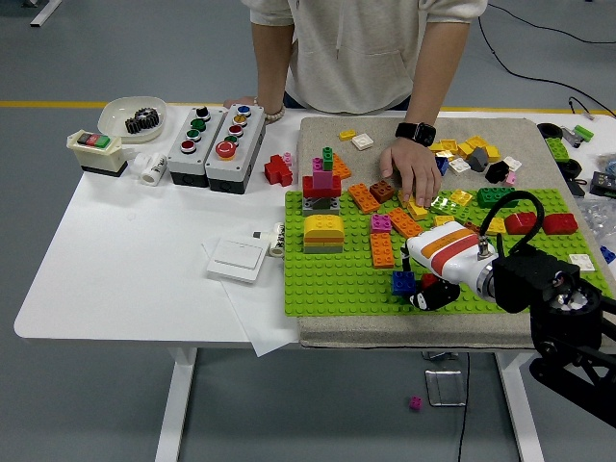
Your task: Pick up the brick,pile it on top of brick,press brick,pick up the brick,pile it on top of brick,press brick
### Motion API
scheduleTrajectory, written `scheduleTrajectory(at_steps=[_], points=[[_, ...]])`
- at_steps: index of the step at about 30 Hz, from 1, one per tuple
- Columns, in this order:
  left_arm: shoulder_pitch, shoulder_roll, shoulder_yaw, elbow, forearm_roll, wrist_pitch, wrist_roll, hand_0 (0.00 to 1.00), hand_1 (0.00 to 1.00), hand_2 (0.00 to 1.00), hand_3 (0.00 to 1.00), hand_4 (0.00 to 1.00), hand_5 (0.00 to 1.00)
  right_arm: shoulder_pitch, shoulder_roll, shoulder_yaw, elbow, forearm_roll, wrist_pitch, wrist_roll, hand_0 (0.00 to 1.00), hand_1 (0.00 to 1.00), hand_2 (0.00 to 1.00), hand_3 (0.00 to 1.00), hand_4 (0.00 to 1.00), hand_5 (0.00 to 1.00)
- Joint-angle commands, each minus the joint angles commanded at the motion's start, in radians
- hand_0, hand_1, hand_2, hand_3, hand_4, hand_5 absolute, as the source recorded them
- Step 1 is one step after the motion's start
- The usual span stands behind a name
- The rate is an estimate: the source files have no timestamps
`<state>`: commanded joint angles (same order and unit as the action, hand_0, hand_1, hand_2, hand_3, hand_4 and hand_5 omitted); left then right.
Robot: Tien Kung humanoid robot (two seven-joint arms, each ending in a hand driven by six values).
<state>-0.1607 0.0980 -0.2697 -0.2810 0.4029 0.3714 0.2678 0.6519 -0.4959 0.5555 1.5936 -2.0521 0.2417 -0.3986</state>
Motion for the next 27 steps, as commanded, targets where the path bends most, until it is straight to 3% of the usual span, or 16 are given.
scheduleTrajectory(at_steps=[10, 27], points=[[0.002, 0.0, -0.005, 0.0, 0.008, 0.0, 0.002, 0.76, 0.724, 0.732, 0.587, 0.642, 0.662, 0.055, -0.035, -0.064, -0.008, -0.002, 0.007, 0.025, 0.108, 0.02, 0.112, 0.465, 0.758, 0.342], [-0.001, -0.001, -0.004, -0.001, 0.007, 0.0, 0.003, 0.762, 0.724, 0.732, 0.587, 0.642, 0.66, 0.05, -0.023, -0.075, -0.033, -0.003, -0.002, 0.035, 0.107, 0.02, 0.112, 0.466, 0.766, 0.352]])
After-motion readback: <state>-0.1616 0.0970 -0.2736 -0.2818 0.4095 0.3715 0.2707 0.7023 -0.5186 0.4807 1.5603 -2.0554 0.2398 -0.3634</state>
